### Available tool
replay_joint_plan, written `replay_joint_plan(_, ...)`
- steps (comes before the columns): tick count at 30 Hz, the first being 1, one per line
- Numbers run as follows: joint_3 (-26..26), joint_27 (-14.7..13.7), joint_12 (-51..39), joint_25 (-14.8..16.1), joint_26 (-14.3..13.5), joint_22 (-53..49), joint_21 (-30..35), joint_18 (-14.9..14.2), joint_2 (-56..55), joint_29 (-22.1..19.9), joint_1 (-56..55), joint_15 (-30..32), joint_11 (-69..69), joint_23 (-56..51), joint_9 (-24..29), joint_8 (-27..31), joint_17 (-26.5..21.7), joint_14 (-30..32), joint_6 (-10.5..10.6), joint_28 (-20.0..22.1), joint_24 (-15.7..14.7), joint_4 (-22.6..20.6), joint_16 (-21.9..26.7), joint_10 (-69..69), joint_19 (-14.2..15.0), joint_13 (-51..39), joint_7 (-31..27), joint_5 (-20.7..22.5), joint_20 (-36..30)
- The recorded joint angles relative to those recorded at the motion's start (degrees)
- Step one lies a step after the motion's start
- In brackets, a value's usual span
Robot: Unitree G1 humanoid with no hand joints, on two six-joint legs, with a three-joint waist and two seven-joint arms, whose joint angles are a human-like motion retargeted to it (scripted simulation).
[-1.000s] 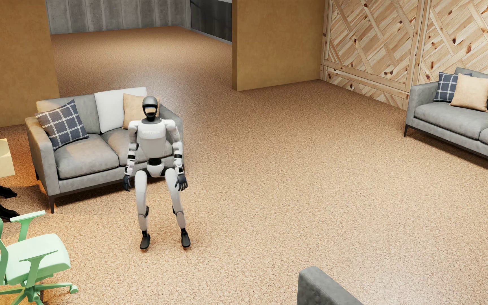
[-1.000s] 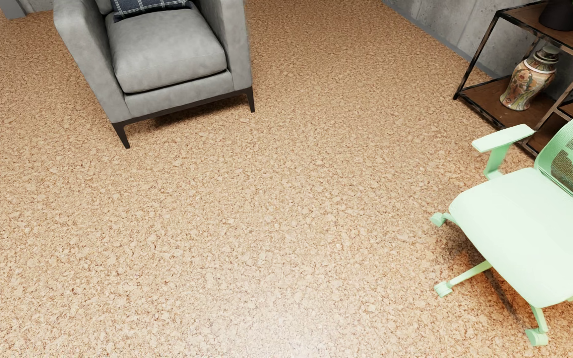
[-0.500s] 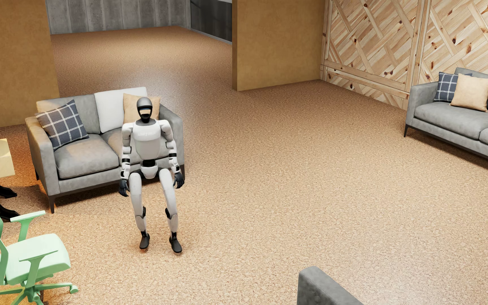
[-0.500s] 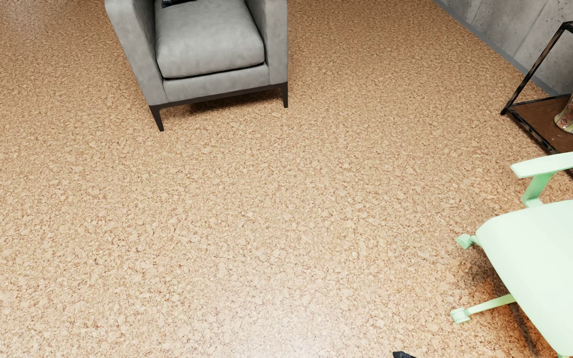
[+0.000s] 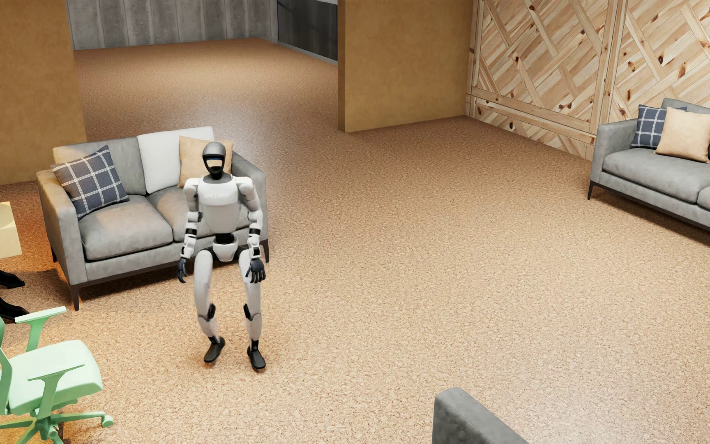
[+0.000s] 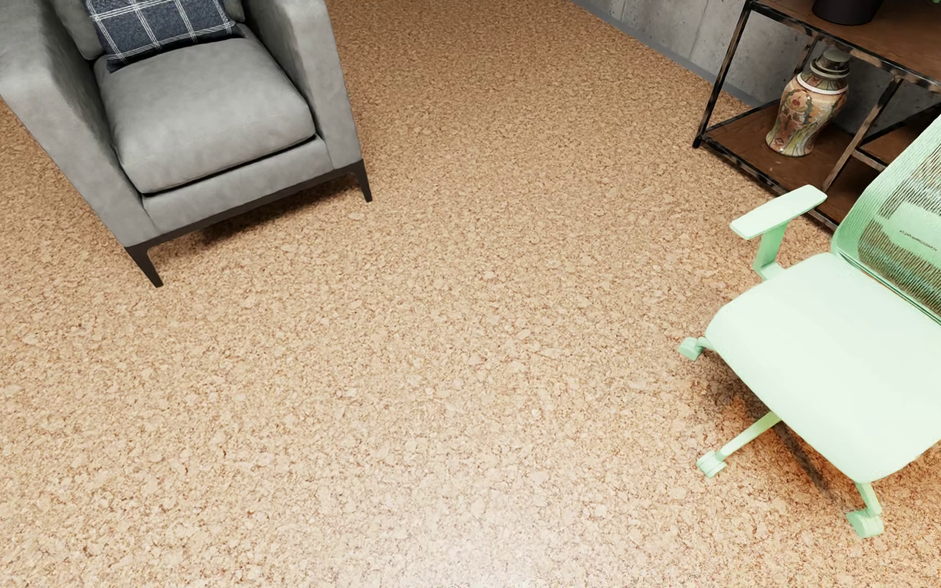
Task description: Move towards the light green officechair
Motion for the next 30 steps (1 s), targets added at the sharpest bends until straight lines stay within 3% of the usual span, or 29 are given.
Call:
replay_joint_plan(2, -0.06, -0.88, -0.39, -0.06, -0.61, -0.79, -0.29, 0.00, -0.14, 0.29, 0.22, -1.08, 0.89, 0.13, -0.11, -13.37, -0.45, -0.66, -0.68, 0.19, -0.17, 0.47, 0.91, 0.42, -3.29, 0.48, 3.37, -4.26, -0.31)
replay_joint_plan(3, -0.36, -1.25, -0.11, -0.33, -0.49, -1.10, 0.02, -0.13, 0.54, 0.70, 0.58, -1.72, -0.81, 0.66, -0.13, -15.43, -0.62, -0.98, -1.11, 0.58, -0.81, 0.80, 1.35, 0.72, -4.28, 0.59, 5.04, -4.34, 0.52)
replay_joint_plan(7, -1.17, -1.76, 0.74, -3.01, 0.99, 0.16, 3.40, -1.05, 3.20, 3.69, -2.46, -1.02, -8.97, 2.79, 0.59, -9.72, -1.03, -1.50, -1.53, 2.61, -2.22, 7.47, 3.43, 12.21, -4.05, 0.89, 7.93, 1.44, 4.62)
replay_joint_plan(9, -0.85, -1.35, 0.71, -3.18, 0.74, 2.30, 3.91, -3.69, 2.57, 4.22, -7.56, -0.77, -9.12, 2.66, 1.17, -7.17, -1.46, 3.07, -0.97, 3.54, -2.84, 12.83, 4.02, 23.29, -4.39, 1.01, 5.97, 3.69, 5.16)
replay_joint_plan(11, -0.30, -0.29, 1.41, -2.88, 0.04, 3.45, 3.80, -4.15, 2.08, 2.84, -12.77, -0.40, -9.10, 2.61, 1.68, -4.03, -1.77, 5.85, -0.50, 3.79, -1.97, 14.76, 4.60, 31.49, -4.44, 0.45, -1.00, 5.32, 3.91)
replay_joint_plan(12, -0.12, 0.00, 1.86, -2.37, -0.25, 3.65, 3.48, -5.10, 1.73, 2.01, -14.29, -0.32, -8.73, 2.54, 1.81, -2.46, -1.87, 3.98, -0.29, 4.06, -1.08, 13.95, 4.88, 32.87, -4.25, 0.28, -5.48, 5.85, 3.11)
replay_joint_plan(17, 0.05, -2.50, 4.08, -1.39, -1.42, 3.87, 3.31, -8.06, 0.13, -1.98, -8.24, 1.16, -9.01, 0.74, 1.42, 7.20, -3.10, 0.14, 0.49, 6.91, -1.05, 3.15, 2.91, 13.07, -1.58, 0.37, -28.16, 7.08, 3.22)
replay_joint_plan(20, -0.67, -4.28, 3.08, 0.33, -1.63, 4.15, 1.21, -6.92, -2.22, -7.08, -2.84, 1.84, -7.98, -1.64, 1.56, 13.66, -2.10, -4.62, 1.17, 6.11, -1.35, 4.22, 1.51, 6.50, 0.77, 0.17, -21.30, 7.44, 2.18)
replay_joint_plan(23, -1.92, -8.85, -0.25, 2.74, -1.84, 3.72, -1.83, -6.29, -6.27, -9.08, -3.29, 2.52, -7.09, -7.41, 2.13, 18.01, -0.22, -6.13, 1.30, 4.93, -1.77, 3.22, 0.78, 5.07, 1.91, 1.36, -15.91, 6.28, -0.10)
replay_joint_plan(26, -2.55, -12.97, -3.26, 1.92, -1.97, 2.19, -0.98, -7.00, -11.11, -4.94, -4.68, -1.66, 6.15, -15.17, 2.61, 4.38, 0.95, -8.77, 0.68, 2.40, -3.19, 2.18, 2.37, 6.45, -1.10, 4.77, -11.30, -0.69, -1.30)
replay_joint_plan(27, -2.89, -13.86, -3.55, 0.98, -2.14, 1.07, -0.21, -6.82, -12.17, -2.94, -5.01, -2.85, 14.96, -17.32, 2.65, 3.85, 1.20, -9.37, 0.44, 2.51, -2.92, 1.44, 3.25, 6.74, 0.57, 5.89, -10.55, -1.11, -1.32)
replay_joint_plan(29, -3.18, -16.15, -2.89, -1.07, -2.93, -2.02, 1.04, -5.92, -10.92, 0.61, -5.60, -0.37, 25.80, -21.02, 2.19, 5.15, 1.53, -9.93, -0.03, 3.11, -2.18, -0.47, 4.92, 6.28, 10.61, 8.49, -10.14, 1.05, -0.40)
replay_joint_plan(30, -3.03, -17.20, -1.93, -1.43, -3.45, -4.09, 1.62, -5.30, -8.10, 2.29, -5.71, 5.02, 24.84, -22.42, 1.69, 5.37, 1.87, -9.88, -0.23, 3.43, -1.76, -1.37, 5.64, 5.55, 11.31, 9.47, -10.28, 2.71, 0.39)
